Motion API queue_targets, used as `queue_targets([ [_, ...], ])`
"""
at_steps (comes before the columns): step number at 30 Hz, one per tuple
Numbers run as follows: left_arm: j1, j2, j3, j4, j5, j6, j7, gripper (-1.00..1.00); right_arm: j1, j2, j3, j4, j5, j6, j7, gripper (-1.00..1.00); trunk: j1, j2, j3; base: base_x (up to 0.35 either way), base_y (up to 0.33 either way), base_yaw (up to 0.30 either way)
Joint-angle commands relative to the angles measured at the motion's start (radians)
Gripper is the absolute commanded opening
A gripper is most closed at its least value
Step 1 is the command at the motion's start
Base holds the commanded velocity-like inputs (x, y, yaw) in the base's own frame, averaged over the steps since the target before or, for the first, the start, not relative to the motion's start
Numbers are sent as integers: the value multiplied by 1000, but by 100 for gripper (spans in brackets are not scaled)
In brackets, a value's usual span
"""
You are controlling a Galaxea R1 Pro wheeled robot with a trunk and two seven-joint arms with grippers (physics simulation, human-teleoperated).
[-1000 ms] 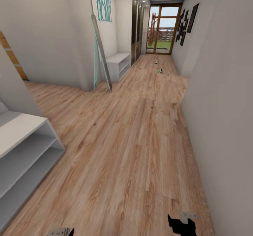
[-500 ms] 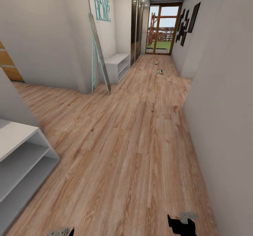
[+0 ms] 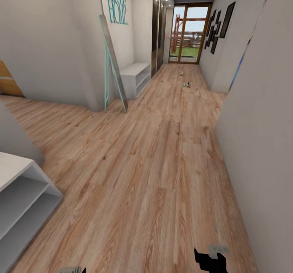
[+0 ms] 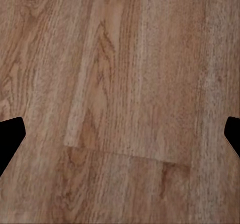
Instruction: Pick up the two gym shoes and the two sandals from the corridor floor and place them onto the hallstand (shoe rack) in the corridor, making sure they are on the rack and not on the floor. Arrange them so the two gym shoes are next to each other and the two sandals are next to each other.
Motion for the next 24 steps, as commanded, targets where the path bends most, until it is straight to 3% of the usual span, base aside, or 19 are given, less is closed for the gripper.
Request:
queue_targets([
  [1,-1,-1,8,3,-4,-2,-9,100,0,0,-2,1,-4,-4,1,100,1,0,-1,335,0,0],
  [17,-1,0,7,11,-4,-5,-9,100,0,0,-3,0,-7,-4,0,100,1,0,-1,335,0,-2],
  [24,-1,1,7,11,-4,-5,-9,100,0,0,-3,1,-7,-4,0,100,1,0,0,336,0,-132],
])
